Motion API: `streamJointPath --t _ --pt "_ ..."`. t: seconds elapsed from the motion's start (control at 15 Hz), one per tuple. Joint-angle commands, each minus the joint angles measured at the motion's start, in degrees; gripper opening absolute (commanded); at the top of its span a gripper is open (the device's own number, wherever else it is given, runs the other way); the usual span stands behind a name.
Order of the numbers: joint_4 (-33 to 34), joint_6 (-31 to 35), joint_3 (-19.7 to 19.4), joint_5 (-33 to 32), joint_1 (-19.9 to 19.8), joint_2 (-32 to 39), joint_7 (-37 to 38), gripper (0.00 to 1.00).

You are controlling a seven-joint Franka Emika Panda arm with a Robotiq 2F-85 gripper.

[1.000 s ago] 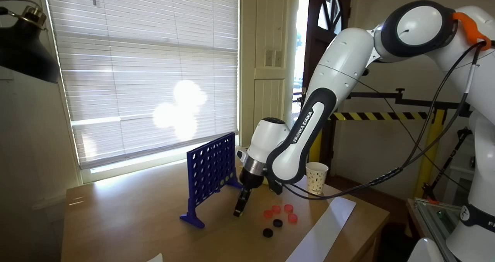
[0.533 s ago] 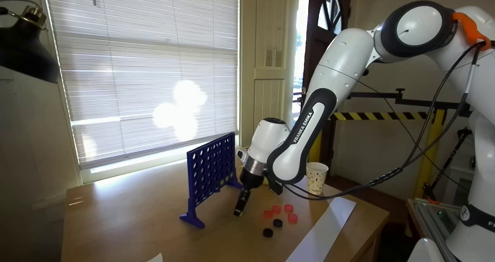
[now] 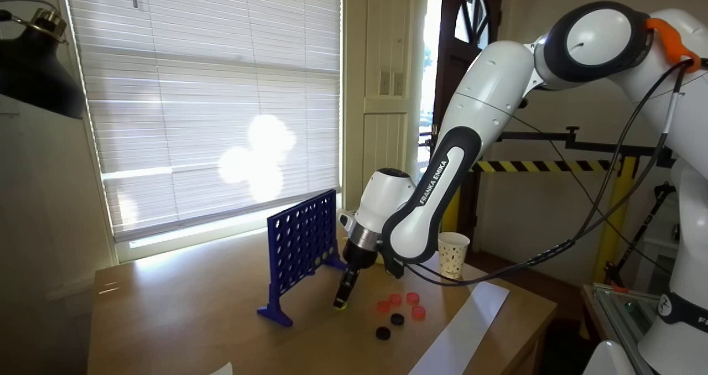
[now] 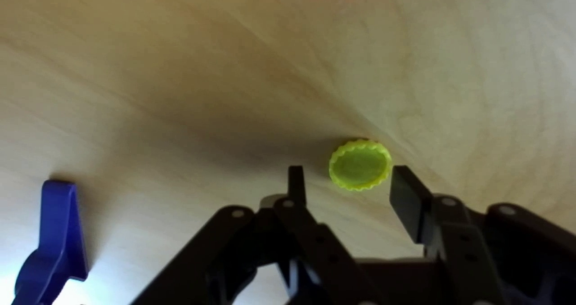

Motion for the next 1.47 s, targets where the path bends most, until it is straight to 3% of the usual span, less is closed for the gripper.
streamJointPath --t 0.0,0.53,1.4 --pt "-0.82 1.06 0.98 -1.80 -1.26 -0.14 1.36 0.48" --pt "-0.81 0.98 1.21 -1.78 -1.50 -0.13 1.35 0.55" --pt "-0.67 1.06 1.53 -1.75 -1.44 0.36 1.41 0.48"
